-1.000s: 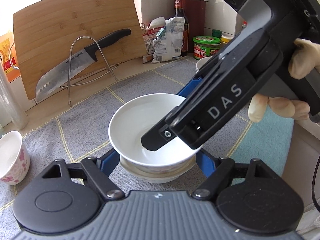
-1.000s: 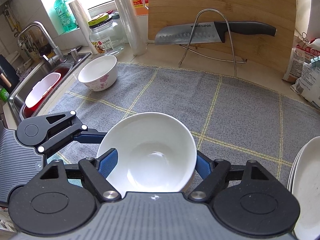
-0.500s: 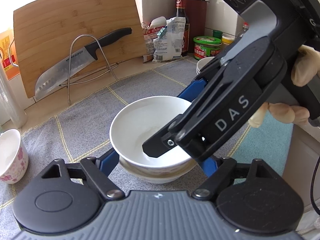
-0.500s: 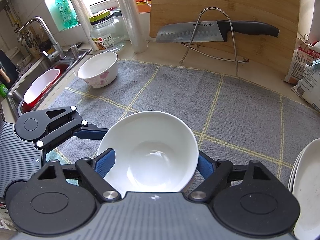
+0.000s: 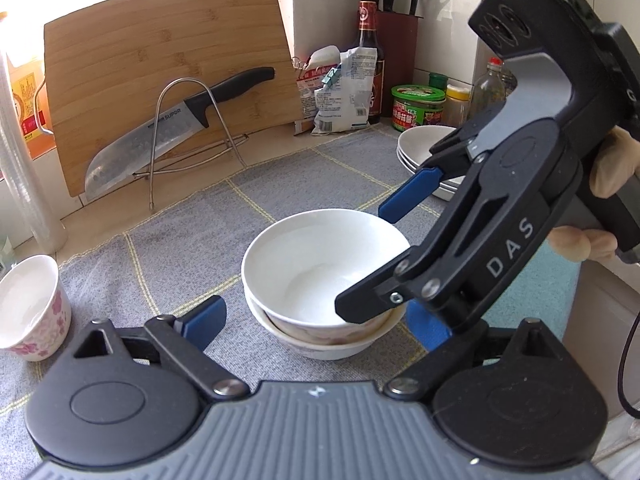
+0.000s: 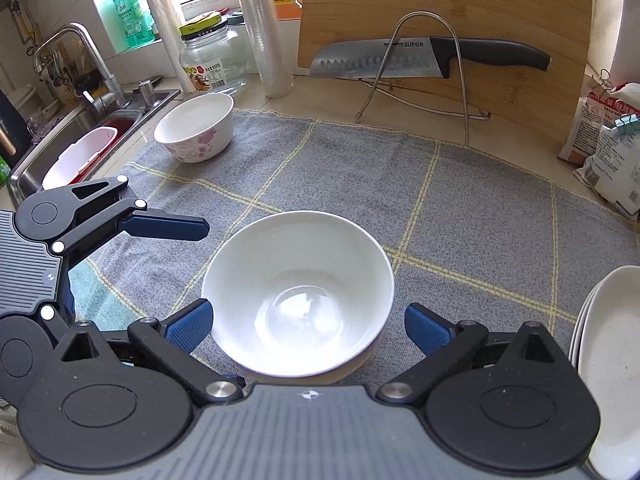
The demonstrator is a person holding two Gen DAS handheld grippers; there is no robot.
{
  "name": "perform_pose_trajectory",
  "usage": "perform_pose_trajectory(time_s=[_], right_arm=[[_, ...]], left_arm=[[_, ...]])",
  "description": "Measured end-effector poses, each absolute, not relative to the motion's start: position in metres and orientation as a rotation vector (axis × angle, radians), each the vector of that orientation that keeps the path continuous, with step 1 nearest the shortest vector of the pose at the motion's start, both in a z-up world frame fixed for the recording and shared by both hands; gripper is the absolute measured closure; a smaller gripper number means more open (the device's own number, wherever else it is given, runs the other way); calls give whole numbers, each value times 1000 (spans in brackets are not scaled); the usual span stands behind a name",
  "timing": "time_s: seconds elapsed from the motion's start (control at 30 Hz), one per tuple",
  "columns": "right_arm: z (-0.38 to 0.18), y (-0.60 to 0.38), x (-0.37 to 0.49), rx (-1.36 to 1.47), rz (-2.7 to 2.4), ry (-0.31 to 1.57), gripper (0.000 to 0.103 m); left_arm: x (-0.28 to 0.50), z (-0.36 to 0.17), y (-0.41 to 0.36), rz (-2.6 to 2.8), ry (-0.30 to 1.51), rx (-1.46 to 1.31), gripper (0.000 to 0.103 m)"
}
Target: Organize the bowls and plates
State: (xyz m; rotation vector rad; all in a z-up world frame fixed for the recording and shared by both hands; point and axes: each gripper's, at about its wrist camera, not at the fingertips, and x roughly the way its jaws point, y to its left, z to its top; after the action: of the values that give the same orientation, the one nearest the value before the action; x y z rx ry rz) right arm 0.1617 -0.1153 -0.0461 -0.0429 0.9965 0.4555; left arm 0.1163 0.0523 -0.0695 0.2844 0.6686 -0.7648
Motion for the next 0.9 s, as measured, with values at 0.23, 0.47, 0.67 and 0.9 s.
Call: perform_pose_trajectory(time_s=[0.23, 0.47, 0.67, 0.9], right_arm=[[-53, -119, 154, 13, 453, 1001, 0], [-40, -117, 149, 2, 429, 964, 0], [-18, -98, 158, -48, 431, 910, 0], [-2, -56, 174, -102, 497, 866, 0]], left_arm=[[114, -70, 59, -755, 680, 273, 6], [112, -67, 74, -731, 671, 256, 6], [123, -72, 104, -663, 682, 218, 6], [147, -81, 151, -503, 694, 168, 6]])
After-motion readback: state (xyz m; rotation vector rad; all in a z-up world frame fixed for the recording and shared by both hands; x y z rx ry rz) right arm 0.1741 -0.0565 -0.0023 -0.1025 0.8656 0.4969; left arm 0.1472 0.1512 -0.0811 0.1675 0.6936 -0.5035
